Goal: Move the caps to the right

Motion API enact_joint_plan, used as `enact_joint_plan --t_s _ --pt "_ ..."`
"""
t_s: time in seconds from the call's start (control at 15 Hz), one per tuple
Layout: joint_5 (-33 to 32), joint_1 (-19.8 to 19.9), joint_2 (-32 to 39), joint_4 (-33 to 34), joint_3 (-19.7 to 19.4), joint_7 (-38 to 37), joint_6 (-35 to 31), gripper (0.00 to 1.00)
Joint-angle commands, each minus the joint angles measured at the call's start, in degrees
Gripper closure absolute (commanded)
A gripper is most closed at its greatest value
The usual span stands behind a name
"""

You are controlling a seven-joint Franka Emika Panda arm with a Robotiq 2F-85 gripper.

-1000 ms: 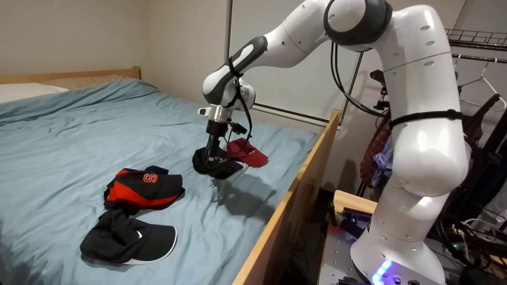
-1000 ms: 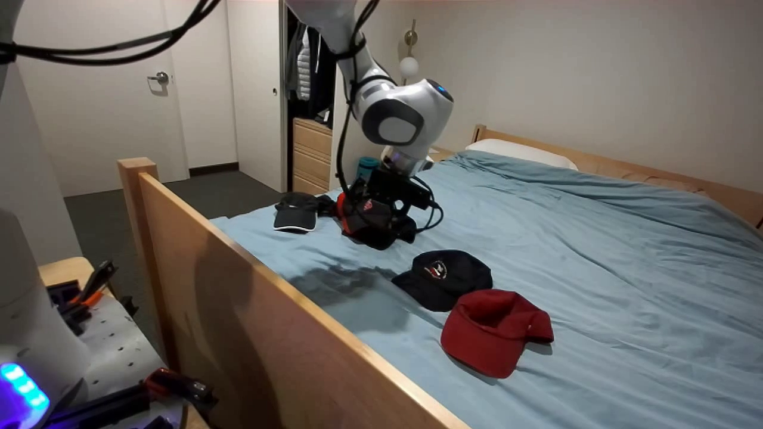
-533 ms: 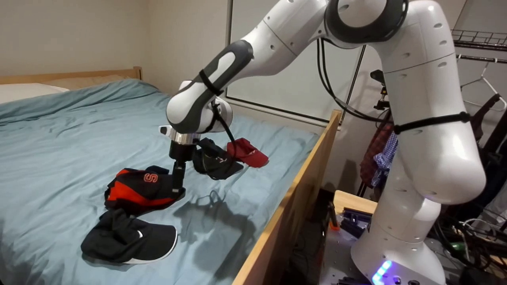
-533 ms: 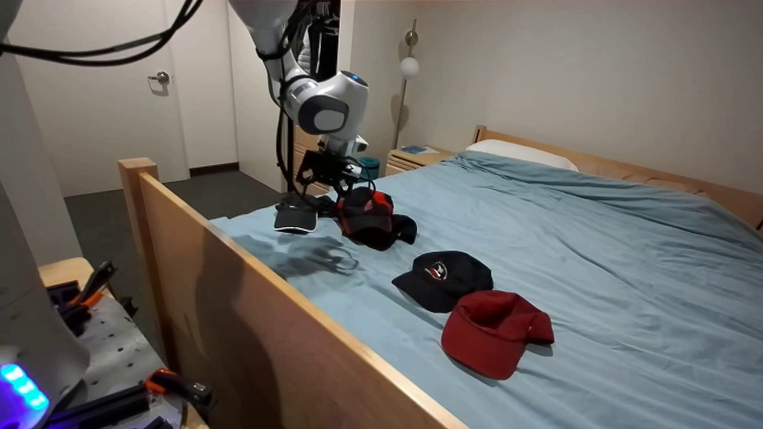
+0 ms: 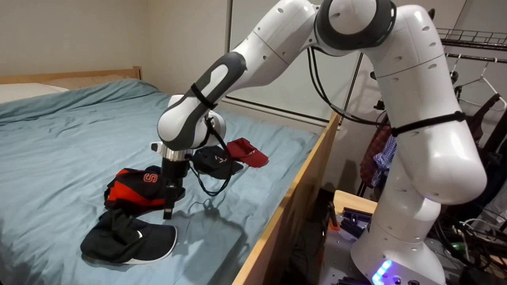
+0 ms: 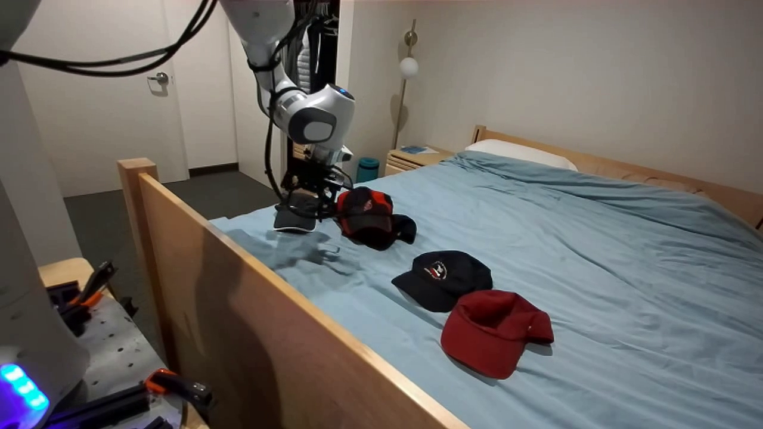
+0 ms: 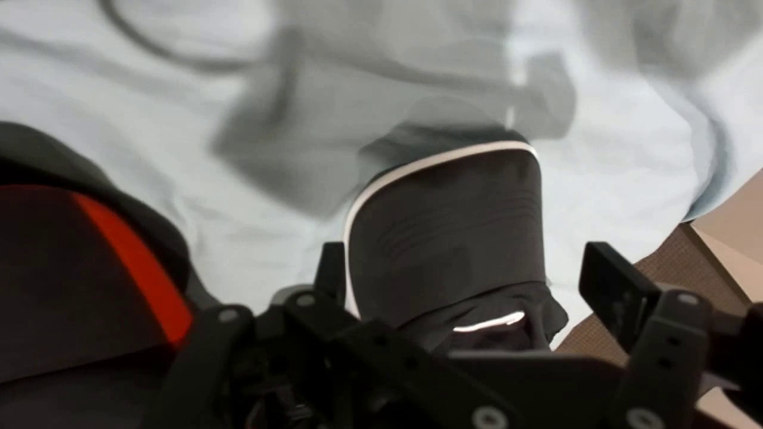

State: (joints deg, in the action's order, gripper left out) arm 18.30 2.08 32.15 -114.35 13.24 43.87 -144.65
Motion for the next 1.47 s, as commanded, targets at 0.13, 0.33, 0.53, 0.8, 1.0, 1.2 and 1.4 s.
enact_joint_plan --t_s 0.13,0.33,0.53,0.8,1.0,1.2,1.4 --pt "0.03 -1.73 8.70 4.06 3.73 -6.81 -10.25 0.00" --pt "-1.41 0.07 12.43 5.35 7.94 -5.39 -20.73 0.00" --pt "-6.02 0.54 14.85 6.41 10.08 -6.98 -28.91 0.00" --pt "-13.08 0.14 17.02 7.87 9.69 -11.72 -29.37 0.25" --pt "-16.29 0.48 17.97 8.49 9.14 -14.99 -28.56 0.40" --pt "-18.47 1.28 18.37 8.87 9.17 -17.06 -28.59 0.59" --pt "-19.11 3.22 17.60 8.90 10.59 -17.94 -27.69 0.80"
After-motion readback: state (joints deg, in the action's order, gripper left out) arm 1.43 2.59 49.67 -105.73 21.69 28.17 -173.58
